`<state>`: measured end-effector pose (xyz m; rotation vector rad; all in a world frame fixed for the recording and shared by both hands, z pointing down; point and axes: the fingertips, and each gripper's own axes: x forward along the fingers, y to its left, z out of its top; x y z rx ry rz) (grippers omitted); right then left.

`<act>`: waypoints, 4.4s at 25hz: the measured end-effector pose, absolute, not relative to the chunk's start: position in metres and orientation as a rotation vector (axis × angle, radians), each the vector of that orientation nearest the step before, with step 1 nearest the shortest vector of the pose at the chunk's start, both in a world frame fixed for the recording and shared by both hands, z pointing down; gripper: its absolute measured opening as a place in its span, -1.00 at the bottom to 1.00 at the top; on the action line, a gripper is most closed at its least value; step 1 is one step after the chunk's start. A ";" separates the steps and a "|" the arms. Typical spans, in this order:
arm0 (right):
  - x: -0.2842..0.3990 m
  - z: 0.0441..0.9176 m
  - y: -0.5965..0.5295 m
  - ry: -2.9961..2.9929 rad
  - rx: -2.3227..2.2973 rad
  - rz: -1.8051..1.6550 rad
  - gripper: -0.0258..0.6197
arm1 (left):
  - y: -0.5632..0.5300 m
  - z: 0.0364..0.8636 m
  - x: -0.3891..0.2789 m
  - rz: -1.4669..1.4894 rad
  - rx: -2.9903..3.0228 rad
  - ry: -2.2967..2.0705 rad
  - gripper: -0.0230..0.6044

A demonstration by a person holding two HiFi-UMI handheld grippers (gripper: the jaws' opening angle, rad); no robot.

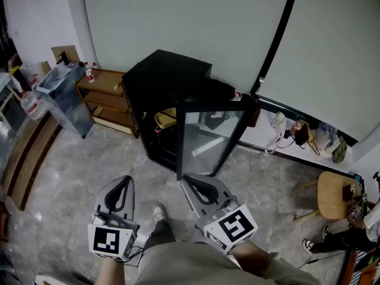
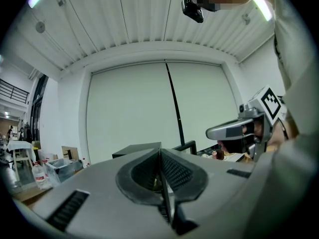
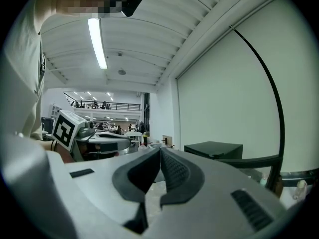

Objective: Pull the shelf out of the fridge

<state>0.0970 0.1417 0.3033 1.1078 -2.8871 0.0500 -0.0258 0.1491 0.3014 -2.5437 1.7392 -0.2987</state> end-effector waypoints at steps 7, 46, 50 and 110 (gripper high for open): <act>0.068 0.306 0.089 -2.865 1.119 0.050 -0.93 | 0.099 0.302 -0.048 -0.311 -2.576 1.712 -0.90; -0.041 0.303 -0.139 -2.782 1.219 0.033 -0.93 | -0.132 0.319 -0.149 -0.325 -2.705 1.599 -0.90; -0.031 0.303 -0.153 -2.795 1.200 0.033 -0.93 | -0.149 0.318 -0.139 -0.266 -2.767 1.652 -0.89; -0.040 0.442 -0.212 -2.797 1.134 0.052 -0.93 | -0.378 0.649 -0.076 1.506 -3.550 2.137 -0.16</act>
